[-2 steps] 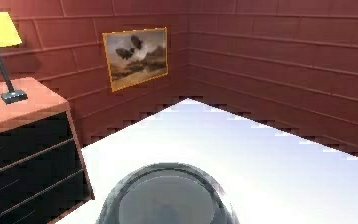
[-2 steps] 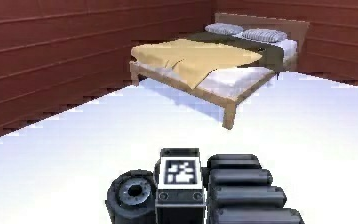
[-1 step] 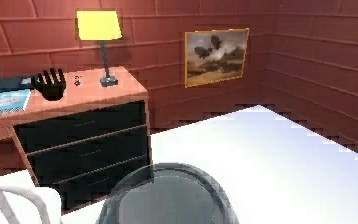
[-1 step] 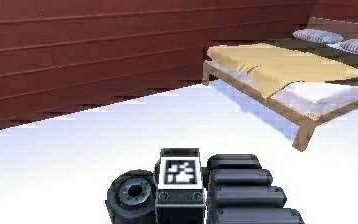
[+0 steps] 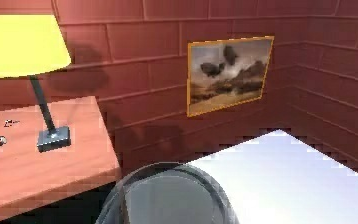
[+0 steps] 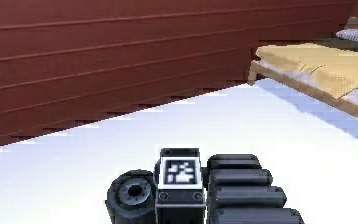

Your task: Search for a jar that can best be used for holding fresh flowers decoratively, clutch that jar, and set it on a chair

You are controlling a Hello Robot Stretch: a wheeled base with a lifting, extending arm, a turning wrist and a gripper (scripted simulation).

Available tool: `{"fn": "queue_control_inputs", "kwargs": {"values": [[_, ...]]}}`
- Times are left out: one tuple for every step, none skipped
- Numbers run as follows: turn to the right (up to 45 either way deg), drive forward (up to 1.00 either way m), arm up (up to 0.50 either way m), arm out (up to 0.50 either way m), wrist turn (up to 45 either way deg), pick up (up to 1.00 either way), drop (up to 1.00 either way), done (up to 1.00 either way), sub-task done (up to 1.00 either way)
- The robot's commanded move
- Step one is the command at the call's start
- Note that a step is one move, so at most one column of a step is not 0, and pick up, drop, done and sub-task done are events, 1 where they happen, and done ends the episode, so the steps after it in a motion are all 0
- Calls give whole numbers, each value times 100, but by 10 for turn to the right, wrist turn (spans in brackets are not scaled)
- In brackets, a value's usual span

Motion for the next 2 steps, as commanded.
{"fn": "queue_control_inputs", "kwargs": {"values": [[-450, 0, 0, 0, 0, 0, 0, 0, 0], [-450, 0, 0, 0, 0, 0, 0, 0, 0]]}}
